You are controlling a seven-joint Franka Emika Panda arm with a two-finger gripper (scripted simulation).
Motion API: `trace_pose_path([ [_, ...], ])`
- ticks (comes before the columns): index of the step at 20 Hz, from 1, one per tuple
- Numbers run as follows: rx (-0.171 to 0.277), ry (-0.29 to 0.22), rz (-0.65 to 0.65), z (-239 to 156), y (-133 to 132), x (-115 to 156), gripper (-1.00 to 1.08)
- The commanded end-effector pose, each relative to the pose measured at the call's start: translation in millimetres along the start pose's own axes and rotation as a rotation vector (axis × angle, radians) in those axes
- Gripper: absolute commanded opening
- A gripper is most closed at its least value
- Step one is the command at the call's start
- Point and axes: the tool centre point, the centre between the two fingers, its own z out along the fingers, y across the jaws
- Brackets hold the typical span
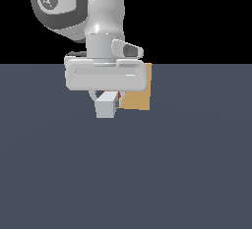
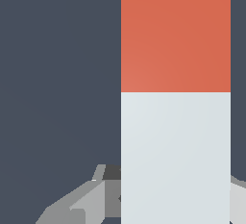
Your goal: Insert the peg into the horizontal hole in a box.
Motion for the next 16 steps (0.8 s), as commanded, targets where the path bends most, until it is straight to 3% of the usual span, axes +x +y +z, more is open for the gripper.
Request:
trace_pose_path([
  [1,-0.003,0.0,0.035,-6.4,0.8,13.4,-1.0],
  [9,-0.003,0.0,0.107,-17.0,3.6,42.5,-1.0],
  [16,-0.003,0.0,0.13,-20.4,5.8,51.8,-1.0],
])
